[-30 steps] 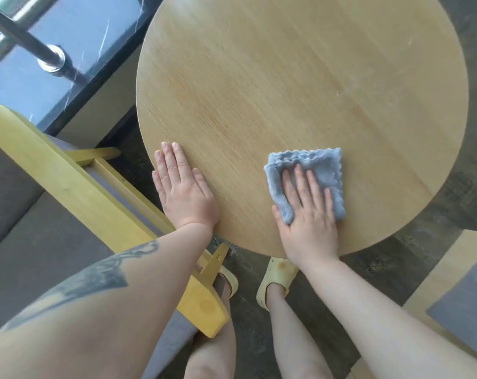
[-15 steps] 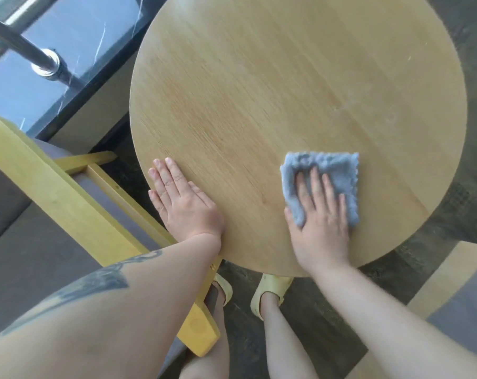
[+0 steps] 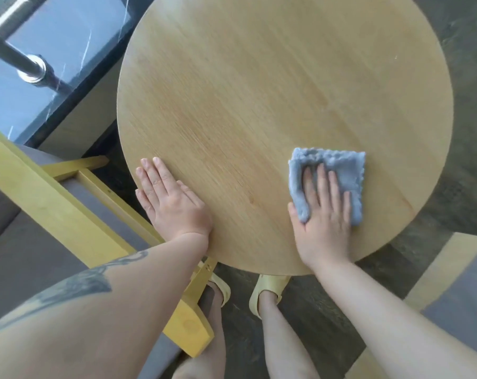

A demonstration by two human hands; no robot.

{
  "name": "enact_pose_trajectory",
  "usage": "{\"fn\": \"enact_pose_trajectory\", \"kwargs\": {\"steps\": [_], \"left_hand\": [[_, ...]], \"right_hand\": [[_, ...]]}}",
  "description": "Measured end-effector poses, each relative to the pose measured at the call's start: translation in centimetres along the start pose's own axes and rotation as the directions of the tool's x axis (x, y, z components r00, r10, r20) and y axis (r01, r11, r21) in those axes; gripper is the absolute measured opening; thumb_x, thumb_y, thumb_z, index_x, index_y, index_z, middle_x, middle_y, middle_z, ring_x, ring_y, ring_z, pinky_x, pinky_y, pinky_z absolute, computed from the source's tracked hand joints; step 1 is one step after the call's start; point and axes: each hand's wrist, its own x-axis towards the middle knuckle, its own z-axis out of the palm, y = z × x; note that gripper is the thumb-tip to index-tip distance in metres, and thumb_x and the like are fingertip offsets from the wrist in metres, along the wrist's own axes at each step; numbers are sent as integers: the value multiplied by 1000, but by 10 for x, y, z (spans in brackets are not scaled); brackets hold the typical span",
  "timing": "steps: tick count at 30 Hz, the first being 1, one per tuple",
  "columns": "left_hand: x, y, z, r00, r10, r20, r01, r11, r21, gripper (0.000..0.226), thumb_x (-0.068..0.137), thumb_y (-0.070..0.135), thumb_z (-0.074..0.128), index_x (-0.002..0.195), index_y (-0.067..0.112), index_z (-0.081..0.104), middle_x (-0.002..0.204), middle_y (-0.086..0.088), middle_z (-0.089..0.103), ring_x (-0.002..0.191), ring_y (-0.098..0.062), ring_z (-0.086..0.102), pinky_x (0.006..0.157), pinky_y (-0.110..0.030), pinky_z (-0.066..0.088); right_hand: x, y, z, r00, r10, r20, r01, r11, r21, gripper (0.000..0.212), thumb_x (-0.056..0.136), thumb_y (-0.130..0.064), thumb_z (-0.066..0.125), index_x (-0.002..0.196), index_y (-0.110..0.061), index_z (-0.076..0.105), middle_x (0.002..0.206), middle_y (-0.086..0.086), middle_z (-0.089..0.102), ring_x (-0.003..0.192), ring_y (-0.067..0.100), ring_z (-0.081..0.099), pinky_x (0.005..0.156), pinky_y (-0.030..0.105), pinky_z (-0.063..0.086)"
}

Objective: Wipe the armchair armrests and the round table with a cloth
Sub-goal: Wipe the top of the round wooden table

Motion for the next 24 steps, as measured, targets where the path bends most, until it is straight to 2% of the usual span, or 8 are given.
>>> {"fn": "enact_pose_trajectory", "kwargs": {"steps": [3,5,7,10,12,16,19,24], "left_hand": [[0,1,-1,1000,3,12,-4,1000,14,55,100,26,15,153,16,2,161,2,-3,147,-11,-8,120,-36,-6],[-1,1,-4,1000,10,15,-10,1000,10,55,100,26,18,153,16,6,161,1,0,147,-13,-6,120,-38,-4],[-10,4,-8,998,42,49,-42,999,-6,55,101,27,23,153,17,9,161,1,0,147,-13,-6,120,-37,-6],[-41,20,-7,981,157,115,-157,988,-12,56,101,30,24,153,19,6,161,2,-5,146,-11,-12,118,-33,-12],[-61,34,3,962,230,148,-230,973,-13,57,99,33,21,153,20,6,161,4,-6,146,-10,-14,117,-32,-15],[-71,47,18,958,232,168,-240,970,30,59,96,34,16,153,21,7,160,7,-3,146,-10,-9,115,-32,-17],[-73,47,20,961,230,156,-240,969,54,59,96,33,18,153,21,7,160,7,0,147,-10,-7,117,-35,-12],[-77,51,22,965,213,153,-229,969,96,58,98,31,17,153,20,1,161,6,-4,146,-11,-10,118,-40,-9]], "right_hand": [[-72,-26,17,980,-188,63,187,982,19,66,96,-46,28,154,-19,14,162,2,9,148,21,6,116,50,14],[-71,-35,17,897,-425,117,423,905,49,62,96,-47,33,153,-25,22,161,-5,14,148,16,11,114,46,17],[-50,-22,13,874,-476,100,476,879,30,61,96,-47,33,153,-30,21,160,-10,13,147,11,10,115,44,15],[-51,12,9,997,-66,33,64,996,62,62,97,-46,28,154,-26,14,161,-6,9,148,14,5,117,45,11],[-76,9,13,992,123,-4,-122,987,107,63,96,-44,28,154,-22,14,161,-1,10,148,18,7,116,47,14],[-96,-21,21,977,-205,59,193,968,161,62,95,-42,37,152,-24,21,160,-5,15,148,15,10,115,44,12],[-67,20,13,932,-355,75,338,924,177,57,96,-45,37,150,-28,29,159,-11,15,147,9,10,116,42,11],[-97,62,8,985,172,14,-171,957,233,61,99,-41,27,154,-28,4,162,-5,3,148,12,-1,118,40,1]]}}
